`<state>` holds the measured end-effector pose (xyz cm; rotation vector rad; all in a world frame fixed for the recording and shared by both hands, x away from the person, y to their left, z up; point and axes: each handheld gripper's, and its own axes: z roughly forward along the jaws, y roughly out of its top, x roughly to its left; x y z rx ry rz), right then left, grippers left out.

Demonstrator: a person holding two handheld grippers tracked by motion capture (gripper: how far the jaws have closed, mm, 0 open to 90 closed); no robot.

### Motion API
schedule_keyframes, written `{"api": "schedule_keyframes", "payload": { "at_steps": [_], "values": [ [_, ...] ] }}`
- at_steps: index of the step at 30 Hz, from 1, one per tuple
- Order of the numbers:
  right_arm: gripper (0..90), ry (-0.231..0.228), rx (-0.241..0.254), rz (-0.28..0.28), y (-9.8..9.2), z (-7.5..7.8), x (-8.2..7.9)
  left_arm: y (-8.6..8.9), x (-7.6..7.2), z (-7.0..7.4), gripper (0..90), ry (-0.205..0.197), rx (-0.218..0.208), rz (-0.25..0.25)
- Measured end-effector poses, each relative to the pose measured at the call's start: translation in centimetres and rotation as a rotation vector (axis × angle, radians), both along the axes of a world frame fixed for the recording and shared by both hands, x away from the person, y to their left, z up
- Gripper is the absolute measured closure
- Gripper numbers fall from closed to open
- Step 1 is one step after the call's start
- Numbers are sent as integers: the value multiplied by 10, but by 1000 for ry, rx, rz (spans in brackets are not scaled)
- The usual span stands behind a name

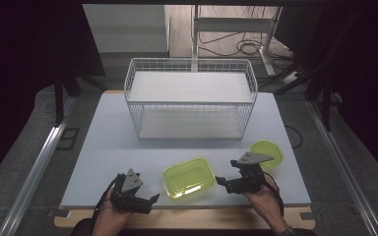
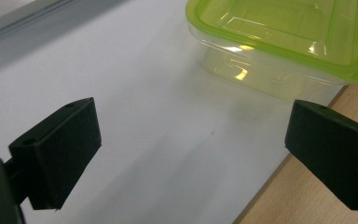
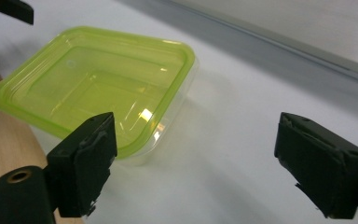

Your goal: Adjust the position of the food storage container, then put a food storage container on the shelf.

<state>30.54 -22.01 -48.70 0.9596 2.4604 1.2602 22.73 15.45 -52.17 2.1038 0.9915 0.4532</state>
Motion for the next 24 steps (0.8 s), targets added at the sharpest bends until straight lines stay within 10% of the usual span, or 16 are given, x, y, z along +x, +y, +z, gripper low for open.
{"api": "schedule_keyframes", "payload": {
  "at_steps": [18, 24],
  "values": [
    [58, 65, -54, 28, 10, -5, 4, -2, 4, -6, 23, -25, 48, -12],
    [181, 79, -58, 33, 15, 3, 7, -4, 4, -7, 25, -20, 66, -19]
  ]
}}
